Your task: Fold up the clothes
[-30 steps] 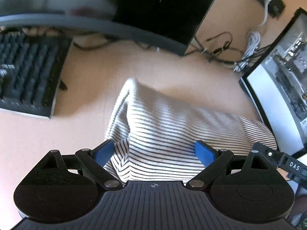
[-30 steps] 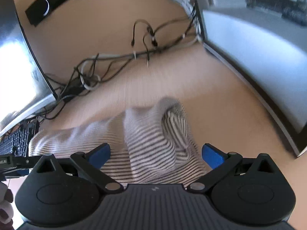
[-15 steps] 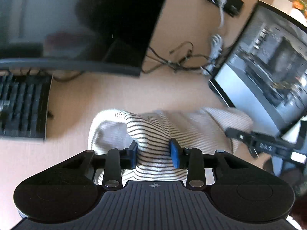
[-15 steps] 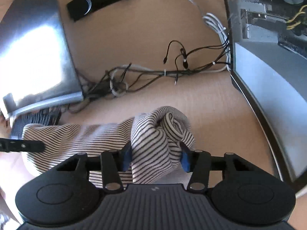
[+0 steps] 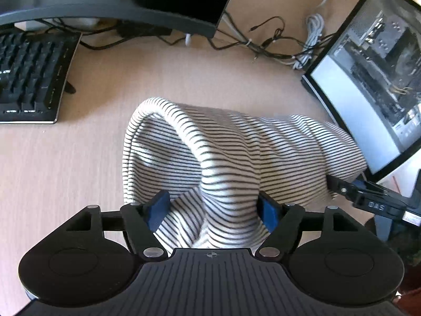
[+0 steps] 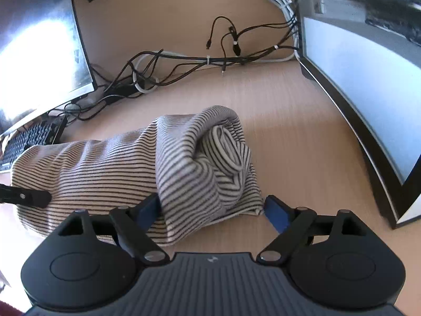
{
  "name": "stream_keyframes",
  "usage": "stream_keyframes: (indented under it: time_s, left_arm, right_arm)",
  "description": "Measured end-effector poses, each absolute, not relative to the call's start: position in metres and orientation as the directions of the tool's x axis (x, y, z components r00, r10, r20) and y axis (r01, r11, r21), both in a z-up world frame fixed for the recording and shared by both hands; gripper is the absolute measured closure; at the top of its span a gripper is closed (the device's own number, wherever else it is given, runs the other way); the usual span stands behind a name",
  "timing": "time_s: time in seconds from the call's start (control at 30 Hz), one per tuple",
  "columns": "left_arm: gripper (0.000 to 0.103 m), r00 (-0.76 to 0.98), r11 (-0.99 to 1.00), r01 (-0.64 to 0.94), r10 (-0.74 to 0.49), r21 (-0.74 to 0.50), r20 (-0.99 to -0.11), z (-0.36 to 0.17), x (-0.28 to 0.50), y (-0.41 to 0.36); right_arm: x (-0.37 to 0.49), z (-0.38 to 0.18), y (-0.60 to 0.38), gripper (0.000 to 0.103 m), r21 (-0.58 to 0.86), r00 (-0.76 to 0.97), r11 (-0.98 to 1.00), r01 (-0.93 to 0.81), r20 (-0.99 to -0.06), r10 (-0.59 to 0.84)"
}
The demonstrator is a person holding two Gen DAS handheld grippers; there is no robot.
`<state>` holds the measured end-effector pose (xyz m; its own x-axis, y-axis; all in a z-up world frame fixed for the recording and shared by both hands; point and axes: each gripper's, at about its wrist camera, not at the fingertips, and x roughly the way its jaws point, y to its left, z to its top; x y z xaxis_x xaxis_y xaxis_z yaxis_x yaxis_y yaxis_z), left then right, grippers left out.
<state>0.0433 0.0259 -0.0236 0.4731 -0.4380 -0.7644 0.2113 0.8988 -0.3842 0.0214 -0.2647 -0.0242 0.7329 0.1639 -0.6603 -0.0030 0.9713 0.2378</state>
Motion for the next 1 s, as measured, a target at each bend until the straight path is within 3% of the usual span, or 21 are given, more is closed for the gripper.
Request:
stream_keyframes:
  time_s: [0.43, 0.53, 0.7, 0.9, 1.0]
  left_arm:
    - [0.02, 0.528, 0.927, 0.228, -0.373, -0.296, -0.763, -0.029, 0.111, 0.006]
    - [0.015, 0.559, 0.93, 0.248, -0.366, -0.271, -0.744, -0.014, 0.107, 0.004]
    - [0.019, 0.616, 0.931, 0.283, -0.36, -0.23, -0.7, 0.017, 0.094, 0.001]
    - [0.009, 0.68, 0.931, 0.32, -0.356, -0.177, -0.642, 0.054, 0.077, -0.002]
    - [0.008, 0.672, 0.905, 0.367, -0.419, -0.216, -0.611, 0.061, 0.082, -0.012]
  right_arm:
    - [0.054, -0.029, -0.264, 0.016, 0.244, 0.769, 0.969, 0.02, -0.624, 0.141]
    - [0.063, -0.026, -0.265, 0.016, 0.235, 0.765, 0.972, 0.019, -0.629, 0.138]
    - [0.062, -0.007, -0.269, 0.016, 0.178, 0.775, 0.984, -0.004, -0.622, 0.116]
    - [0.063, 0.022, -0.259, 0.013, 0.035, 0.858, 0.999, -0.01, -0.513, 0.026]
    - [0.061, 0.032, -0.243, 0.013, -0.011, 0.905, 0.999, -0.036, -0.424, 0.028]
